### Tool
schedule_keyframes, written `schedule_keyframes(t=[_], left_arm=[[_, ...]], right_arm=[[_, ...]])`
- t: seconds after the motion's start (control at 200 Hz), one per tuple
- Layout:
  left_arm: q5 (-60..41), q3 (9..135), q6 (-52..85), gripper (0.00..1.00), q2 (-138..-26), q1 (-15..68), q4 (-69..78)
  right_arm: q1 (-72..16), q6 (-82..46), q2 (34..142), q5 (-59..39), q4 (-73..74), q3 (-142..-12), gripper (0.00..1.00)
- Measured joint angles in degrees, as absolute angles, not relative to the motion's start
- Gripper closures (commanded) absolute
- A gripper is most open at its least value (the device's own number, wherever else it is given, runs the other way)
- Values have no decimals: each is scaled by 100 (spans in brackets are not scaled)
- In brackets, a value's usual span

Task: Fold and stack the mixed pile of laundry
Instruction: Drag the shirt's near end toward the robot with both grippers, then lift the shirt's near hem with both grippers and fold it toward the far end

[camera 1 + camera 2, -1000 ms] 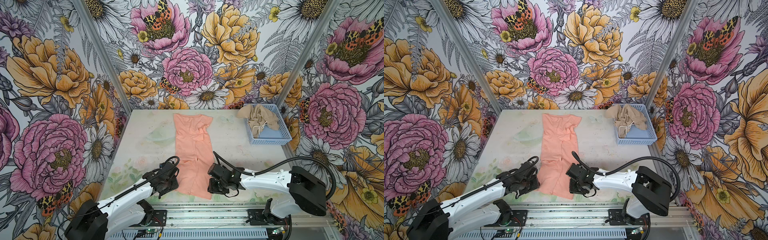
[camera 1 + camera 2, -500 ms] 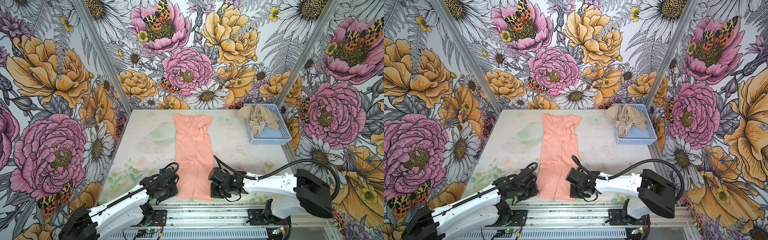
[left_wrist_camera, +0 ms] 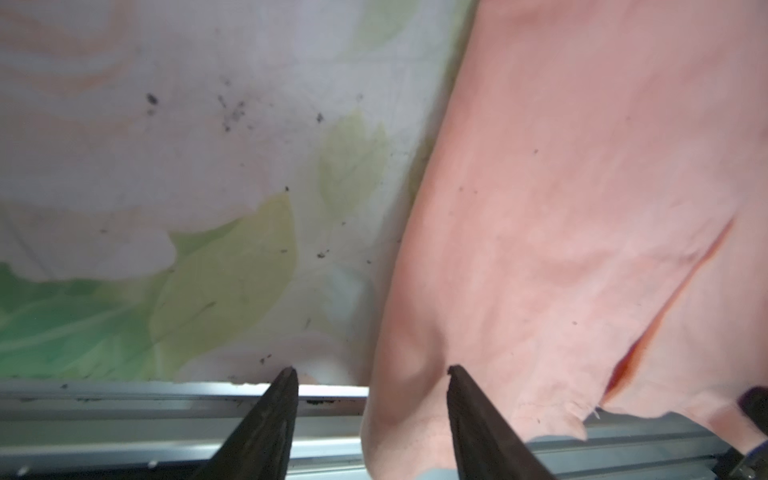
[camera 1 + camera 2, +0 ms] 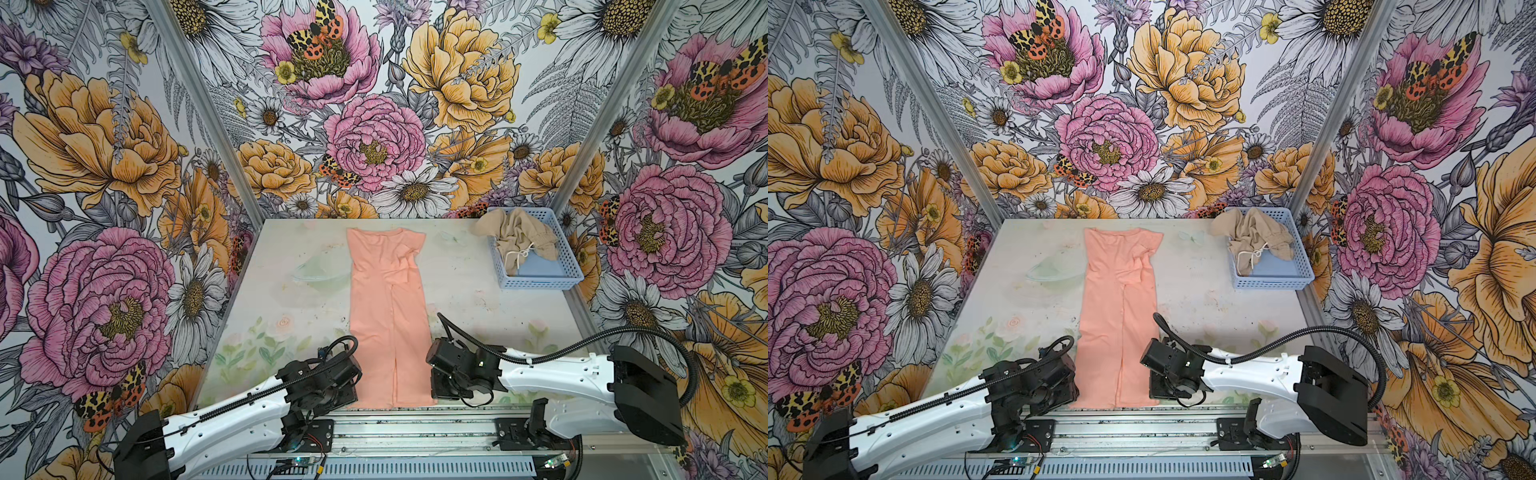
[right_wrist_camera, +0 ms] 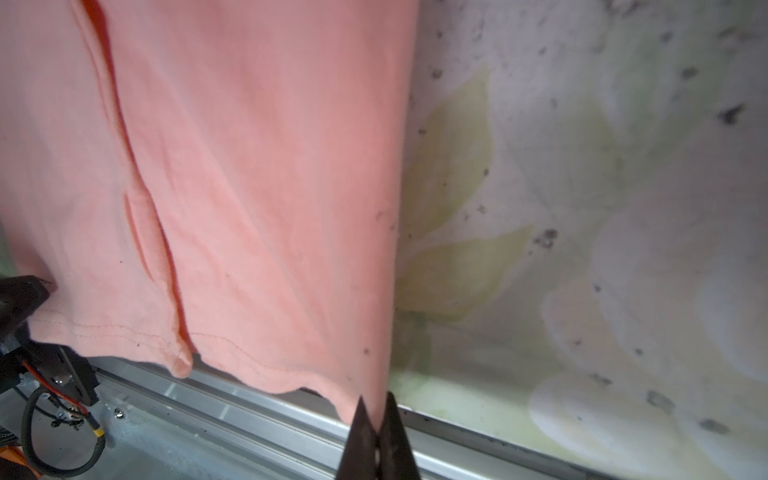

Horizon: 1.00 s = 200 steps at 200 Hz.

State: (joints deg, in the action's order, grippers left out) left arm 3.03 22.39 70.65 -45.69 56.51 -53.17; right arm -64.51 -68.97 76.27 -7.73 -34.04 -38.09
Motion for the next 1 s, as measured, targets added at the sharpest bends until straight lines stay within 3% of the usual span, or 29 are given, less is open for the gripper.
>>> schedule_keyframes(t=[0.16, 0.535, 1.001], left_arm=[[346, 2237, 7054, 56, -4801, 5651, -5162], [204, 2233, 7008, 100, -4856, 5651, -4925], [148, 3765, 6685, 100, -4668, 5452, -5625]], right_arm=[[-6429, -6805, 7743, -777, -3400, -3819, 100], [-6329, -6761, 7717, -808, -3404, -3819, 100], [-5887, -6646, 6757, -1103, -4071, -4530, 100]])
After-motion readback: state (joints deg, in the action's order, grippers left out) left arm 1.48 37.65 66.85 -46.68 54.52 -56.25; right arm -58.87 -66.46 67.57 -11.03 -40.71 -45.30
